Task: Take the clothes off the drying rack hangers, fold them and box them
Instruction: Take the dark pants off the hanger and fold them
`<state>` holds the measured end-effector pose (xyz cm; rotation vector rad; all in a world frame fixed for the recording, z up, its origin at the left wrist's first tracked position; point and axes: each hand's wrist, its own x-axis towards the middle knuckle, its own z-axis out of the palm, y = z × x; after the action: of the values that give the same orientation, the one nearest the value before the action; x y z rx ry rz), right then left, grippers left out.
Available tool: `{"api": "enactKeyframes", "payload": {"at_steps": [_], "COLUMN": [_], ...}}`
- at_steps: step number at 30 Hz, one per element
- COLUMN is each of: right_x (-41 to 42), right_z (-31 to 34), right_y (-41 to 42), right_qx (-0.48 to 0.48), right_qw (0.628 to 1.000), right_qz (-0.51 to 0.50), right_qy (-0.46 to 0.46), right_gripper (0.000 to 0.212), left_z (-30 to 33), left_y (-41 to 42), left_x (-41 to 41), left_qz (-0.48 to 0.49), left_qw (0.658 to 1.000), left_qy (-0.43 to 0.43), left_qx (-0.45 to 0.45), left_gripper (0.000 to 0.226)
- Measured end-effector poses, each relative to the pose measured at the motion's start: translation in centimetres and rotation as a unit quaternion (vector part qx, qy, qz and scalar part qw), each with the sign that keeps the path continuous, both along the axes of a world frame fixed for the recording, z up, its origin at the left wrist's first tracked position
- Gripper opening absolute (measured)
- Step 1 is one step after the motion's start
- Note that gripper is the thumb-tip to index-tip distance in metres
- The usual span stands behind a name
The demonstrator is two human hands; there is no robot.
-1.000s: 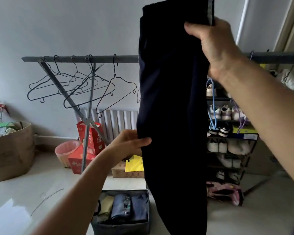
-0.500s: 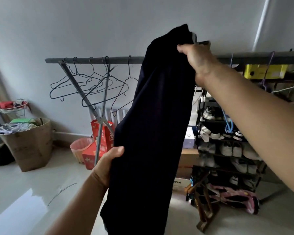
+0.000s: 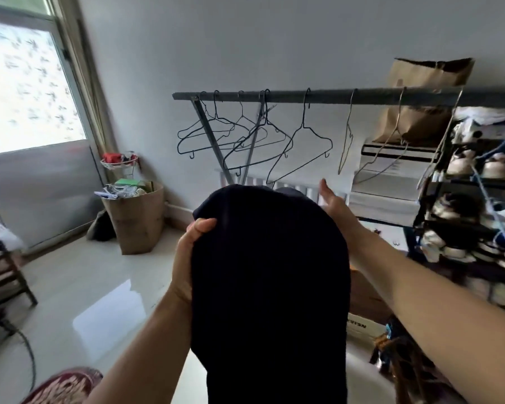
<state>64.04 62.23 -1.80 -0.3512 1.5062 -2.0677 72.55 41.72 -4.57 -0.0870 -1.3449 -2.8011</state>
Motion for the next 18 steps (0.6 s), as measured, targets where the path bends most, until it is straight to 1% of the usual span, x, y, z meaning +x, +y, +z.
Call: {"api": "enactKeyframes", "payload": {"at_steps": [1, 2, 3, 4, 5, 6, 7, 9, 10, 11, 13, 14, 16, 17, 18], "right_x": [1.0, 1.6, 2.5, 3.4, 4.1, 3.9, 3.6, 2.0, 1.5, 1.2, 0.6, 0.3, 0.1, 0.1, 0.1], "right_z": [-0.6, -1.7, -2.2, -2.6, -2.8, -3.5, -3.9, -4.7, -4.7, -4.3, -3.6, -3.1, -1.8, -1.2, -0.6], "right_y": [-0.2, -0.5, -0.7, -0.9, -1.0, -0.8, -0.6, 0.4, 0.8, 0.9, 1.1, 1.2, 1.3, 1.3, 1.2], "right_qx": [-0.013, -0.009, -0.006, -0.025, -0.049, -0.057, -0.03, 0.031, 0.03, 0.007, -0.041, -0.049, -0.046, -0.029, -0.011], "right_qw": [0.999, 0.998, 0.997, 0.998, 0.999, 0.997, 0.998, 0.995, 0.994, 0.993, 0.991, 0.993, 0.998, 0.999, 0.999], "right_qz": [-0.021, -0.051, -0.082, -0.056, 0.006, 0.054, 0.055, 0.017, 0.031, 0.049, 0.053, 0.033, 0.001, -0.012, -0.032], "right_qy": [-0.021, -0.021, -0.013, 0.001, 0.017, 0.014, -0.023, -0.089, -0.1, -0.109, -0.116, -0.106, -0.043, -0.011, 0.012], "right_gripper": [0.085, 0.074, 0.058, 0.044, 0.036, 0.036, 0.042, 0.053, 0.053, 0.054, 0.07, 0.076, 0.07, 0.066, 0.064], "left_z": [0.1, 0.2, 0.5, 0.8, 0.8, 1.0, 1.1, 0.9, 0.8, 0.7, 0.3, 0.4, 0.7, 1.0, 1.3], "left_y": [0.0, 0.0, 0.2, 0.2, 0.2, 0.2, 0.2, 0.0, 0.0, 0.0, -0.1, -0.3, -1.0, -1.5, -2.0], "left_x": [-0.4, -0.7, -0.8, -0.8, -0.9, -1.0, -1.1, -1.4, -1.6, -1.7, -2.4, -2.8, -3.8, -4.4, -5.0], "left_qz": [0.0, 0.003, 0.002, 0.002, -0.003, -0.002, -0.004, -0.002, -0.007, -0.009, -0.013, -0.013, -0.011, -0.016, -0.032], "left_qw": [1.0, 1.0, 1.0, 1.0, 1.0, 1.0, 1.0, 0.999, 0.999, 0.999, 0.999, 0.999, 0.999, 0.999, 0.999], "left_qy": [0.009, 0.013, 0.015, 0.01, 0.014, 0.015, 0.014, 0.005, 0.004, 0.004, 0.0, -0.009, -0.019, -0.023, -0.018], "left_qx": [0.005, -0.001, 0.006, 0.01, 0.011, 0.018, 0.018, 0.032, 0.042, 0.046, 0.042, 0.041, 0.031, 0.03, 0.028], "left_gripper": [0.026, 0.046, 0.057, 0.058, 0.055, 0.051, 0.046, 0.038, 0.037, 0.037, 0.036, 0.035, 0.035, 0.039, 0.049]}}
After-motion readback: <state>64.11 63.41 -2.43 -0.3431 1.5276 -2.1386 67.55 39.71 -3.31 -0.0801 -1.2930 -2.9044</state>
